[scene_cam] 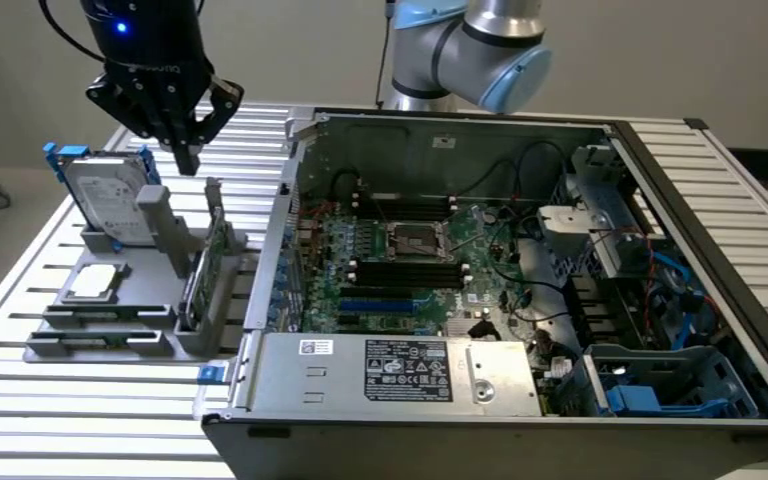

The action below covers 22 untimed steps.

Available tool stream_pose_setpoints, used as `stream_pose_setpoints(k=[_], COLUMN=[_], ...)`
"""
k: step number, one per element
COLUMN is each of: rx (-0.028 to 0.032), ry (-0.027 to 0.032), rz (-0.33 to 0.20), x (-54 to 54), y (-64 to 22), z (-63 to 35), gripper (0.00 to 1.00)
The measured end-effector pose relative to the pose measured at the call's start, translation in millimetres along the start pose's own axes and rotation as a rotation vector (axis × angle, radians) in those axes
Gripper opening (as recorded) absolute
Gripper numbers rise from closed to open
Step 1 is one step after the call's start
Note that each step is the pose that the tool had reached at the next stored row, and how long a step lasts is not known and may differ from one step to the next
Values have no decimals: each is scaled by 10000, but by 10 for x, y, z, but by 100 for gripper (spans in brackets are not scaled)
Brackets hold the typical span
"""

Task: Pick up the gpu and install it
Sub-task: 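Reach for the gpu, then pick up the gpu and move the gpu toward the slot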

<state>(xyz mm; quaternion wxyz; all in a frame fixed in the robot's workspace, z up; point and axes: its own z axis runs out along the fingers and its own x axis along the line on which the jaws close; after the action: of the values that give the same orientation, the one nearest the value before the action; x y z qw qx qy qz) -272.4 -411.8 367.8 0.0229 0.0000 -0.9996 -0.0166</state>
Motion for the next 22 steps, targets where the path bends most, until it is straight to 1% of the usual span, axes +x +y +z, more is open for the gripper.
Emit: stream_pose_setpoints(k=[1, 2, 4, 5, 6, 8, 9, 10, 22], rx=[56, 125, 282, 334, 373, 425, 441, 445, 449], ry=[13, 25, 47, 46, 48, 51, 51, 50, 51], rz=[-46, -94, -180, -202, -216, -262, -291, -299, -299], x=[1, 2, 6, 15, 29, 52, 66, 68, 68], y=[0, 0, 0, -1, -1, -1, -1, -1, -1], z=[0, 0, 0, 3, 7, 16, 19, 19, 19], gripper=[11, 11, 11, 11, 11, 11, 11, 11, 11])
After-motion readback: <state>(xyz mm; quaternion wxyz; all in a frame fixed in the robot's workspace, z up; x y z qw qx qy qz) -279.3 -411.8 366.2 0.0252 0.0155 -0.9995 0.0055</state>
